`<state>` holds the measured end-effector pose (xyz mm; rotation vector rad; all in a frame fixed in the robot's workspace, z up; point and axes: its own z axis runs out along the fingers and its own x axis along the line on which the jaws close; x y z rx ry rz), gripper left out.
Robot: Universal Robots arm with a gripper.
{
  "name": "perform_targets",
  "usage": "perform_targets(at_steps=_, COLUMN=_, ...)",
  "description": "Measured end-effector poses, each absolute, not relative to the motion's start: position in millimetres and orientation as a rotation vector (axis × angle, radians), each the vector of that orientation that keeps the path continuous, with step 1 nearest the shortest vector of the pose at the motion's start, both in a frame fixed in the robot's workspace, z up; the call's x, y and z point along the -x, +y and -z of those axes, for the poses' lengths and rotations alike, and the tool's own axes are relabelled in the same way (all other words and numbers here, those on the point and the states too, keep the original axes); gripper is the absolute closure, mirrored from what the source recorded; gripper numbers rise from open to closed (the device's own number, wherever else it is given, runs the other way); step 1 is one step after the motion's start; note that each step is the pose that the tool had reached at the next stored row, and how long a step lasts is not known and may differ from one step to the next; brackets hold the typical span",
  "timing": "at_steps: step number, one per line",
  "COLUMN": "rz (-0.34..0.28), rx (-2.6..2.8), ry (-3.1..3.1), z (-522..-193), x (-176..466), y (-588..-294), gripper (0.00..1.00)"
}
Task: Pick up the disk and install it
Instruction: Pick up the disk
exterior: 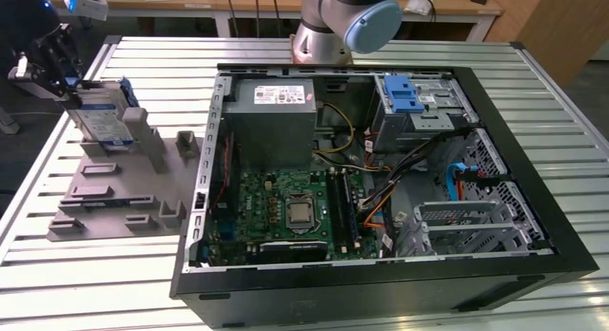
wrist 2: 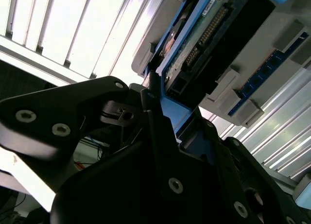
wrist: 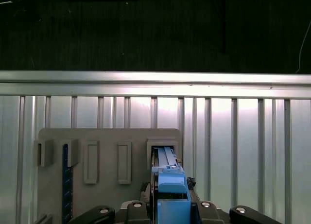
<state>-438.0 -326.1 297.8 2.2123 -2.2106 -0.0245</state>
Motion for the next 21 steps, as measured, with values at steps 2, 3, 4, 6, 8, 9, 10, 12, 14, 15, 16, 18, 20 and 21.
perform_targets(at_steps=2, rz=0.024, rx=-2.212, ry=-2.211, z=-299.1, x=438.0, y=-326.1, gripper=0.64)
perform_targets(at_steps=3, rz=0.024, rx=-2.212, ry=-2.211, z=-299.5, x=438.0, y=-326.1, gripper=0.64)
perform_targets(at_steps=4, rz=0.024, rx=-2.212, ry=-2.211, z=-299.9, x=438.0, y=-326.1, gripper=0.64)
perform_targets(at_steps=6, rz=0.024, rx=-2.212, ry=-2.211, z=-301.2, x=438.0, y=-326.1, gripper=0.64)
perform_targets(at_steps=8, rz=0.024, rx=-2.213, ry=-2.211, z=-301.5, x=438.0, y=-326.1, gripper=0.64)
perform_targets(at_steps=9, rz=0.024, rx=-2.212, ry=-2.211, z=-301.8, x=438.0, y=-326.1, gripper=0.64)
perform_targets(at_steps=10, rz=0.024, rx=-2.212, ry=-2.211, z=-301.9, x=438.0, y=-326.1, gripper=0.64)
perform_targets(at_steps=12, rz=0.024, rx=-2.212, ry=-2.211, z=-302.0, x=438.0, y=-326.1, gripper=0.64)
perform_targets(at_steps=14, rz=0.025, rx=-2.212, ry=-2.211, z=-302.5, x=438.0, y=-326.1, gripper=0.64)
perform_targets(at_steps=15, rz=0.025, rx=-2.212, ry=-2.211, z=-302.8, x=438.0, y=-326.1, gripper=0.64)
perform_targets(at_steps=16, rz=0.024, rx=-2.212, ry=-2.211, z=-303.1, x=438.0, y=-326.1, gripper=0.64)
perform_targets(at_steps=18, rz=0.024, rx=-2.212, ry=-2.211, z=-304.2, x=438.0, y=-326.1, gripper=0.64)
perform_targets(at_steps=20, rz=0.024, rx=-2.212, ry=-2.211, z=-305.2, x=438.0, y=-326.1, gripper=0.64)
perform_targets(at_steps=21, rz=0.024, rx=-2.212, ry=-2.211, z=-305.7, x=438.0, y=-326.1, gripper=0.64)
